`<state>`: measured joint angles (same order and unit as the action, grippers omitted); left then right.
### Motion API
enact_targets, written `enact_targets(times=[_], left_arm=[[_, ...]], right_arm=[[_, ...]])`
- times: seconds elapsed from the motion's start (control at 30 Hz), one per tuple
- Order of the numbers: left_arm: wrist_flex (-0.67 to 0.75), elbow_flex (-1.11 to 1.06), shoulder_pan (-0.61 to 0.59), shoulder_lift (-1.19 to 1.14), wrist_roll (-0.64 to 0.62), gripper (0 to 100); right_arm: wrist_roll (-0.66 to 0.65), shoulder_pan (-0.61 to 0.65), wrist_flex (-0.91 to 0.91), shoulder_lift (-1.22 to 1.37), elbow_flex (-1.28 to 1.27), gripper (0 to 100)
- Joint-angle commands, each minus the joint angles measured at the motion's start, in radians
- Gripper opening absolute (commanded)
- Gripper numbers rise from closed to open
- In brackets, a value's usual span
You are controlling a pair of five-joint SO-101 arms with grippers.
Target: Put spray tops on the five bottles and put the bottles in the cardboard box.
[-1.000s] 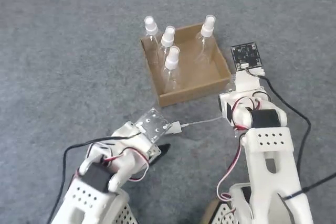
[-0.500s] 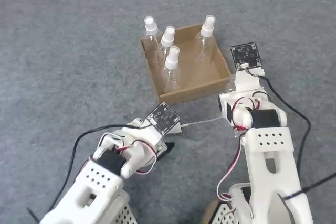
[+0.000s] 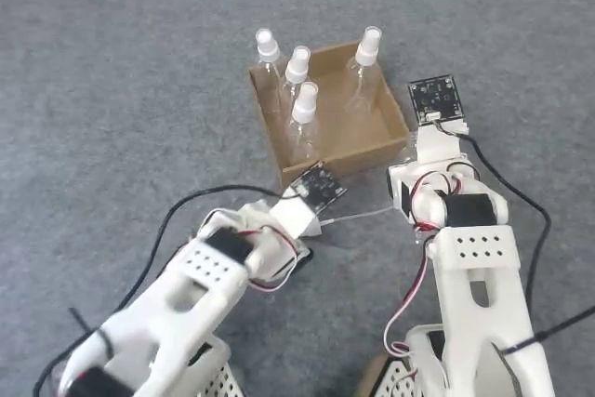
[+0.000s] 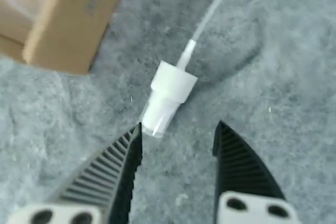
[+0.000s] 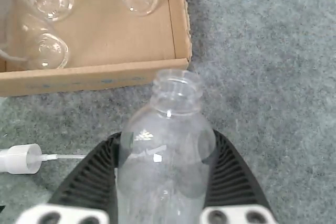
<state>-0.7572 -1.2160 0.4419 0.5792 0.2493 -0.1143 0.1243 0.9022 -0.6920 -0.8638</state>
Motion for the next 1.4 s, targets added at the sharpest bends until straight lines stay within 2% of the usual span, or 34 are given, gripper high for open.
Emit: enact_targets(times=[0.0, 0.17, 0.37, 0.67, 0.83, 1.0, 1.1, 1.23, 1.37], left_arm=[[-0.020, 0.150, 0.005, -0.137, 0.000, 20], [-0.091, 0.265, 0.005, -0.281, -0.002, 20], [-0.161, 0.363, 0.003, -0.393, -0.002, 10], [-0.227, 0.369, 0.000, -0.410, 0.023, 3], [-0.281, 0.340, -0.044, -0.410, 0.193, 1], [-0.336, 0.357, -0.176, -0.410, 0.407, 1], [-0.351, 0.375, -0.239, -0.410, 0.480, 1], [-0.411, 0.423, -0.259, -0.410, 0.477, 2], [-0.450, 0.472, -0.255, -0.410, 0.382, 8]], right_arm=[[0.002, -0.015, -0.022, -0.035, 0.009, 3.5], [0.002, -0.015, -0.022, -0.035, 0.009, 3.5], [0.000, -0.015, -0.022, -0.035, 0.009, 3.5], [0.000, -0.018, -0.022, -0.039, 0.009, 3.5], [0.003, -0.053, -0.028, -0.045, 0.009, 3.5], [0.002, -0.053, -0.038, -0.036, 0.009, 3.5], [0.003, -0.053, -0.038, -0.036, 0.009, 3.5], [0.003, -0.053, -0.038, -0.036, 0.009, 3.5], [0.006, -0.053, -0.038, -0.036, 0.009, 3.5]])
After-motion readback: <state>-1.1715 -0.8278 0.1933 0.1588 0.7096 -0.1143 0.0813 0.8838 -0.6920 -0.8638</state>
